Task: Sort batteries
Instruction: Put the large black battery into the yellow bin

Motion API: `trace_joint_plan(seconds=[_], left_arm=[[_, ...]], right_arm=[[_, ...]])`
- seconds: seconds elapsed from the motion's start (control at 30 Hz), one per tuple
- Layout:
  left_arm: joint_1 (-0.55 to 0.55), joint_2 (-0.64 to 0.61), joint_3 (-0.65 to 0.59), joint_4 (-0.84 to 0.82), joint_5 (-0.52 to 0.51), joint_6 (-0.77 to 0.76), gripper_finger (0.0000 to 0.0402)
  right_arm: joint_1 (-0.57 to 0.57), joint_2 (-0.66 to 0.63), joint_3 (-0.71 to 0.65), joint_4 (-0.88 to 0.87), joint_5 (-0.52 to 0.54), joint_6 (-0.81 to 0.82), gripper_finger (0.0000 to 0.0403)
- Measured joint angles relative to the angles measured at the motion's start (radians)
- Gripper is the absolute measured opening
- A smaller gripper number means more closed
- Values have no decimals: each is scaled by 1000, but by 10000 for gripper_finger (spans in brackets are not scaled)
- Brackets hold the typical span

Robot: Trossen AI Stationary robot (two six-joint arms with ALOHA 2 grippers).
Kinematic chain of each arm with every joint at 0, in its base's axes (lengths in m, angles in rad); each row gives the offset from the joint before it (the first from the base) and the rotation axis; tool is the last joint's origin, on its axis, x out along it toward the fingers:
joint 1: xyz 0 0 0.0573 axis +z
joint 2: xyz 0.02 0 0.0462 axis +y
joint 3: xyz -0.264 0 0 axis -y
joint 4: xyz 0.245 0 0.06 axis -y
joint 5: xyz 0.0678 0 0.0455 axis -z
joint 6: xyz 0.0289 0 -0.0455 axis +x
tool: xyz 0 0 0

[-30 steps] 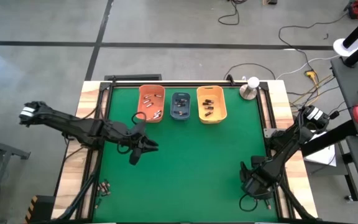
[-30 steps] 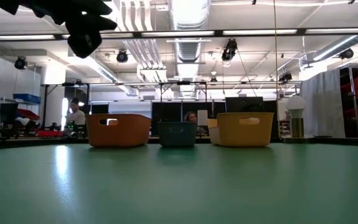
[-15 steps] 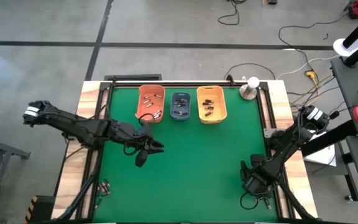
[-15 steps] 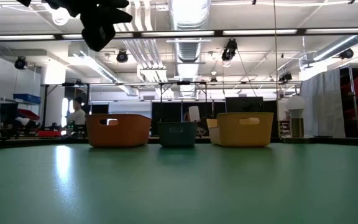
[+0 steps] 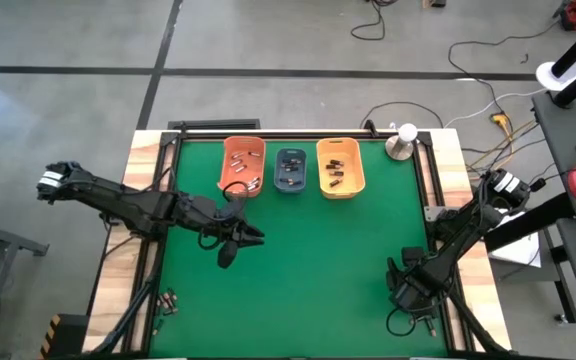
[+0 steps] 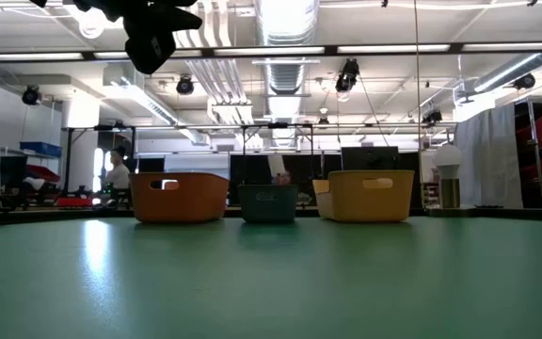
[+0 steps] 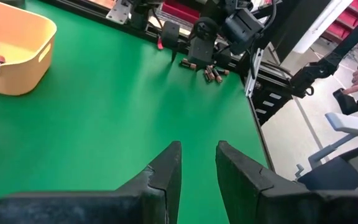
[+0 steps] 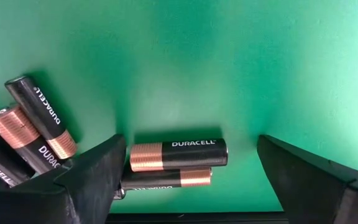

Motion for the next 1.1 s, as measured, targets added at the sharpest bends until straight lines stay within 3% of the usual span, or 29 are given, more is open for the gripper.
trace_joint_plan(seconds=[0.43,1.1], left_arm=[[0,0,0,1,0,8,80],[0,-8,0,1,0,8,80]], right_arm=[[29,0,-1,0,-12,33,264],[44,3,10,5,-16,43,237]])
